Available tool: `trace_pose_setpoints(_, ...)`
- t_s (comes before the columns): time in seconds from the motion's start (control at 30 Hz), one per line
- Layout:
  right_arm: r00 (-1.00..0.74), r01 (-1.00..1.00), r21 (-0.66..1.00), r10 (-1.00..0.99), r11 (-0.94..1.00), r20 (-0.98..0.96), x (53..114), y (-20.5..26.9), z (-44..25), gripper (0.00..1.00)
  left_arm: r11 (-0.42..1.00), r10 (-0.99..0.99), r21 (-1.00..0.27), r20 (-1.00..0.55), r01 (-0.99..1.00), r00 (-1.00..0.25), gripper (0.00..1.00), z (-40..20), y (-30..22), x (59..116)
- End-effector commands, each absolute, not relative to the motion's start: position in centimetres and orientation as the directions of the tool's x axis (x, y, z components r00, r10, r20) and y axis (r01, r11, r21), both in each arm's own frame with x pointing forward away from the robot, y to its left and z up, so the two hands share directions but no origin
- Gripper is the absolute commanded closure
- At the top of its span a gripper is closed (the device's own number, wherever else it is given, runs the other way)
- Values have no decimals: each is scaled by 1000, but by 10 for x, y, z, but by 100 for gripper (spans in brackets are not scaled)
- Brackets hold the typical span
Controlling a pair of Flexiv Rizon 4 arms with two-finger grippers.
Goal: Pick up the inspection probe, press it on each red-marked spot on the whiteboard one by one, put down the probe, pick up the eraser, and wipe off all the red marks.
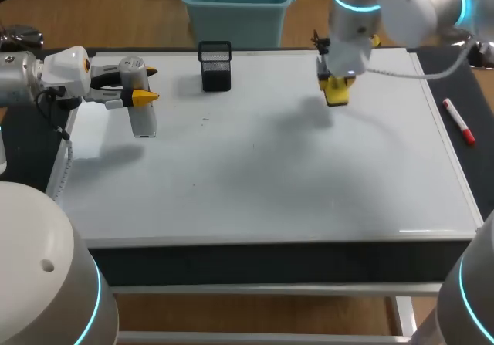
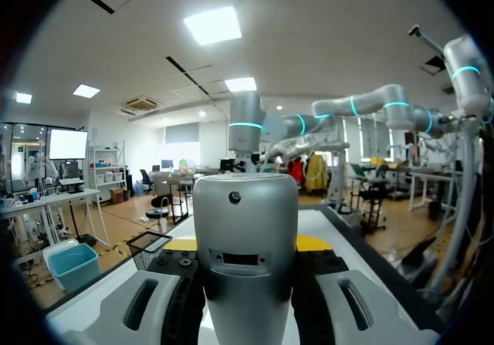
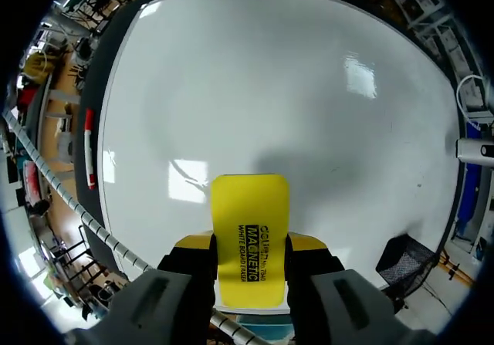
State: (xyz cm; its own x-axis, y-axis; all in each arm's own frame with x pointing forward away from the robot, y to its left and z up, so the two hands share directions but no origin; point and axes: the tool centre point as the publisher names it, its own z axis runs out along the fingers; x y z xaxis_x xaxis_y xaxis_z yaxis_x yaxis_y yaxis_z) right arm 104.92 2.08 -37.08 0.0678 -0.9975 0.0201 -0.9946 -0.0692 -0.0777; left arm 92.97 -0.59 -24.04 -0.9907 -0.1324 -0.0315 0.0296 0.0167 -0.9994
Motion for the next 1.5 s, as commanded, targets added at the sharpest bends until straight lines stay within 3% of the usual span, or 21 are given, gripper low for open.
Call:
trace_pose_setpoints(0.03,67,-996,64,-998,-66,10,1102,33,-379,100,18,-134,-999,-32,30,-990,100,-239,-6,929)
trace_pose_setpoints(0.67,-12,-988,152,-1000,15,21,1164,34,-394,100,18,-134,-999,-32,30,-990,100,-239,-6,929)
trace_pose_setpoints(1.5,-48,-983,175,-999,46,-3,1177,24,-420,100,18,-134,-999,-32,30,-990,100,-239,-6,929)
